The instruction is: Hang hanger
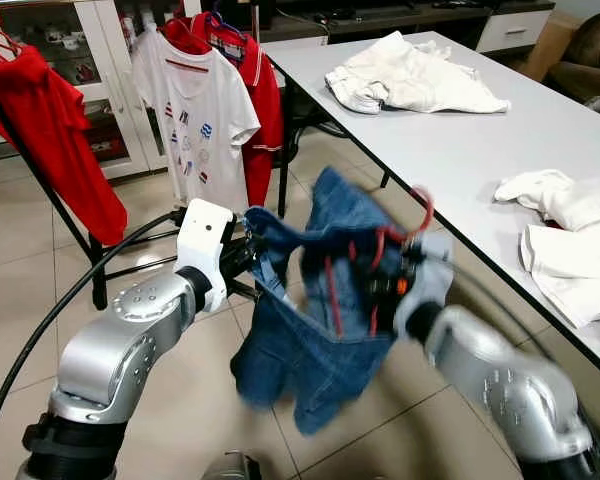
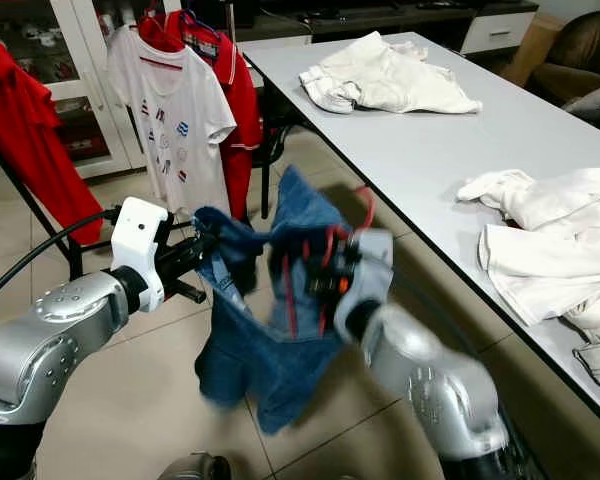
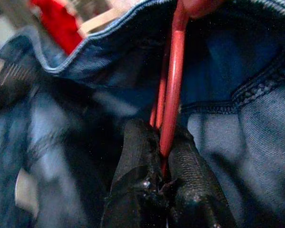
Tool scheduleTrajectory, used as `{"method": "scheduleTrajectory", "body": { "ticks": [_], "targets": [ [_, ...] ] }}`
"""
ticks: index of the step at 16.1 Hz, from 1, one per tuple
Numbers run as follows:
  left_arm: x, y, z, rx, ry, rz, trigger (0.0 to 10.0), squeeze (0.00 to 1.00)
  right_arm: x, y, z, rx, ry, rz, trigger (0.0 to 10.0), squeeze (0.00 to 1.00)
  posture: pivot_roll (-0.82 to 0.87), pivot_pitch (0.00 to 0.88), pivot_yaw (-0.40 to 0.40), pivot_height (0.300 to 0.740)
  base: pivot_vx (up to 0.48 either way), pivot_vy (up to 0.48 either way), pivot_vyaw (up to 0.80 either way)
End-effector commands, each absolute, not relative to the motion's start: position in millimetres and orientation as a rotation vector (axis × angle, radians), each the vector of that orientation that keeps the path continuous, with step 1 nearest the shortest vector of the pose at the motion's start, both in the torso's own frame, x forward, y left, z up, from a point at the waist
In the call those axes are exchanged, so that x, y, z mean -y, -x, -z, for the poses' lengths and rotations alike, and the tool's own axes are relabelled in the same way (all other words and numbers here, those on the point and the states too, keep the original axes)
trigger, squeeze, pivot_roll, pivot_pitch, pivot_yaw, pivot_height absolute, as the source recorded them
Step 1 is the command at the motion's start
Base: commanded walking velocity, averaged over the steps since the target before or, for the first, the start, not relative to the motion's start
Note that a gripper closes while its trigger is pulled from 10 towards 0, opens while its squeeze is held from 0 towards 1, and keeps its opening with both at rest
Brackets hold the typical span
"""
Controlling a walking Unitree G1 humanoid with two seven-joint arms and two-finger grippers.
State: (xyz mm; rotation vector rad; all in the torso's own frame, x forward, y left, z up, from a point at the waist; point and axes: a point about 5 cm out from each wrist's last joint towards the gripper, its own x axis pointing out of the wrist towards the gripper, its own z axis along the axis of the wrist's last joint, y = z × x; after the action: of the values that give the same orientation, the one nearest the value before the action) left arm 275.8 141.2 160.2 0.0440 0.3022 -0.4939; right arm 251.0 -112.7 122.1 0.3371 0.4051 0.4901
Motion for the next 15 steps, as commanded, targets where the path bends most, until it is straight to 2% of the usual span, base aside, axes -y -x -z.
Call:
{"method": "scheduleTrajectory", "body": {
  "ticks": [1,5,8,10,14,15],
  "targets": [
    [-141,-276,-169,-0.261,-0.06,0.49,0.0,0.0,112,-250,-130,-0.359,-0.315,-0.527,10.0,0.0,0.01,0.048,-0.032,0.74,0.0,0.0,0.0],
    [-137,-279,-175,-0.229,-0.069,0.504,0.0,0.0,111,-250,-123,-0.356,-0.188,-0.58,10.0,0.0,0.01,0.051,-0.03,0.74,0.0,0.0,0.8],
    [-133,-276,-177,-0.217,-0.054,0.527,0.0,0.0,112,-254,-125,-0.333,-0.177,-0.565,10.0,0.0,0.02,0.056,-0.028,0.74,0.0,0.0,0.0],
    [-134,-274,-173,-0.186,-0.075,0.478,10.0,0.0,110,-256,-127,-0.306,-0.195,-0.554,10.0,0.0,0.03,0.054,-0.034,0.74,0.0,0.0,0.0],
    [-133,-272,-173,-0.146,-0.091,0.462,10.0,0.0,108,-257,-128,-0.283,-0.227,-0.554,10.0,0.0,0.03,0.047,-0.036,0.74,0.0,0.0,0.0],
    [-131,-271,-174,-0.141,-0.1,0.471,10.0,0.0,105,-257,-130,-0.277,-0.22,-0.577,10.0,0.0,0.03,0.046,-0.036,0.74,0.0,-0.337,0.8]
  ]
}}
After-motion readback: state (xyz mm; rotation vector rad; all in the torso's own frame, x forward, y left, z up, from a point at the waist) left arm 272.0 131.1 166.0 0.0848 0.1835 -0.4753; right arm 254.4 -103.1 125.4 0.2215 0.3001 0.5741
